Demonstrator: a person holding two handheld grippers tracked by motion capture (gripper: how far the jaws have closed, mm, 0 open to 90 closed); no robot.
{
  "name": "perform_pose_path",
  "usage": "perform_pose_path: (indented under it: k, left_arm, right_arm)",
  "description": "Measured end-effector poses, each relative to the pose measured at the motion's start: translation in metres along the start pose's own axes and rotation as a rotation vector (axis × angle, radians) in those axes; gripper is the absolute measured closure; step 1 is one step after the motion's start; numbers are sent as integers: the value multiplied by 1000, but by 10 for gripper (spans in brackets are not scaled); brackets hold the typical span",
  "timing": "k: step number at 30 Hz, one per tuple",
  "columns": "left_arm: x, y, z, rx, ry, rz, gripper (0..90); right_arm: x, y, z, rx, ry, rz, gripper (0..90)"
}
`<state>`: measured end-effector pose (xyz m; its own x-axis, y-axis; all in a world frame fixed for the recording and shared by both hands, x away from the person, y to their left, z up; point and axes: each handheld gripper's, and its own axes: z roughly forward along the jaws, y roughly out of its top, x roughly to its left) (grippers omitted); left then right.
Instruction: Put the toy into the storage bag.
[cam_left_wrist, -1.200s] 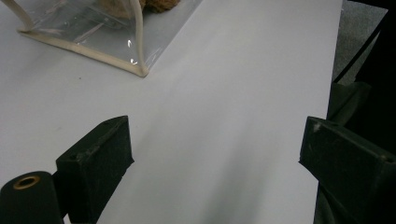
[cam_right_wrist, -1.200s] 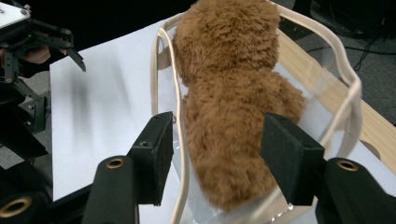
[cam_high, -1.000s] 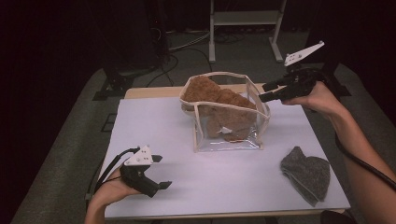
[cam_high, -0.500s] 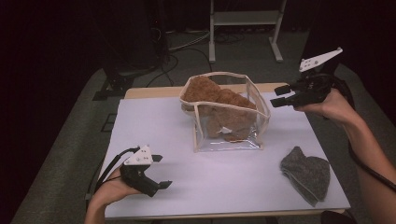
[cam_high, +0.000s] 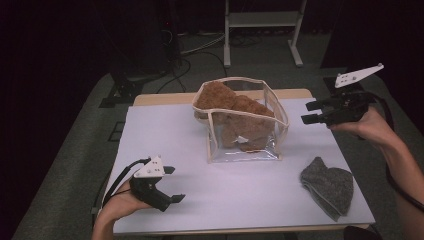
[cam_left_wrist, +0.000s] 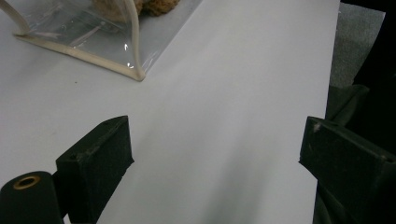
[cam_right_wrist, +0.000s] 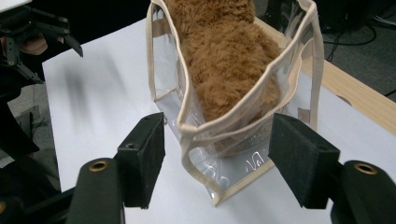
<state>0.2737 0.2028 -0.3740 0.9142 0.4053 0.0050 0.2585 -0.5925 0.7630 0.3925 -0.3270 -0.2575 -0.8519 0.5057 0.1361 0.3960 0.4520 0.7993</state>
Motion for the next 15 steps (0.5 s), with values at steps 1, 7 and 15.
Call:
perform_pose_path:
  k: [1, 7, 15]
  left_arm:
    - [0, 0, 0, 2, 1, 2, 81]
    - [-2, 1, 1, 4, 0, 5, 81]
    - [-2, 1, 1, -1, 1, 7, 81]
  right_arm:
    - [0, -2, 0, 0, 0, 2, 346]
    - [3, -16, -3, -7, 1, 16, 340]
    - [4, -36, -3, -16, 4, 45, 337]
